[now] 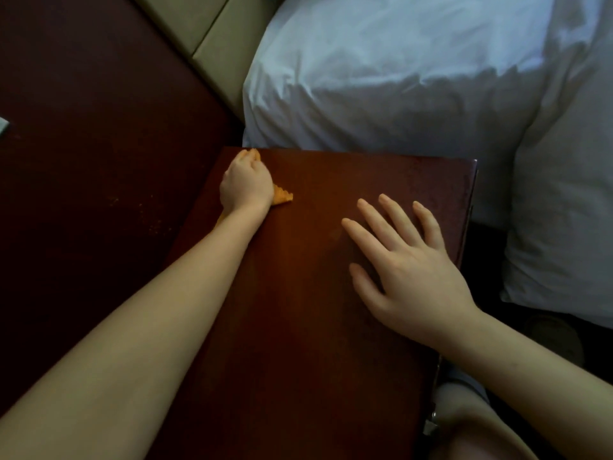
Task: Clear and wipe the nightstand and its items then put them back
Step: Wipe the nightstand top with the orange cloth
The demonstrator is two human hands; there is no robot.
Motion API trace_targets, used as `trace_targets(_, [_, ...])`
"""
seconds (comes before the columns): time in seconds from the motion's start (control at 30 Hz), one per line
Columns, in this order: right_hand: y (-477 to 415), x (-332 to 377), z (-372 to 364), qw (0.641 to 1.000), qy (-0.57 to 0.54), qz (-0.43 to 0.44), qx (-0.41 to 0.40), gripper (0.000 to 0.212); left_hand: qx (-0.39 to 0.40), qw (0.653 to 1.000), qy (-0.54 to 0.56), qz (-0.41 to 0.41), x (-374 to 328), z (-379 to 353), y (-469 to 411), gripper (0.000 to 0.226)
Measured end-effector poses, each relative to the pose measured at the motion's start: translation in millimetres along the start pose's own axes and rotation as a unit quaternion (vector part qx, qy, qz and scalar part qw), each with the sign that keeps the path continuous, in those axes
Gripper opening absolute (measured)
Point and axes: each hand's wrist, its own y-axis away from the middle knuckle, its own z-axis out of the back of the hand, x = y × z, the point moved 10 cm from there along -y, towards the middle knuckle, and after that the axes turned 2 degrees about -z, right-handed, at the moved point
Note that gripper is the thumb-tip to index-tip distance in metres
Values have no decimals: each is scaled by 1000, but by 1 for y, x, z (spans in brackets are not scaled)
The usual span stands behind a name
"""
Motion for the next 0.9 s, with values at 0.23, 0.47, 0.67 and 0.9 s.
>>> trace_targets(0.23, [0,-5,2,1000,-11,-17,-17,54,68,990,11,-125,-47,-18,27,43])
trace_targets(0.47, [10,-21,24,994,-65,-47,-78,48,178,901,35,-394,-71,4,172,46])
trace_targets(0.67, [17,-50,36,989,-96,-92,-65,53,155,939,37,-304,-59,6,155,45])
trace_targets(0.9, [40,-78,40,980,-118,-144,-64,47,112,968,47,-222,-109,-20,138,44])
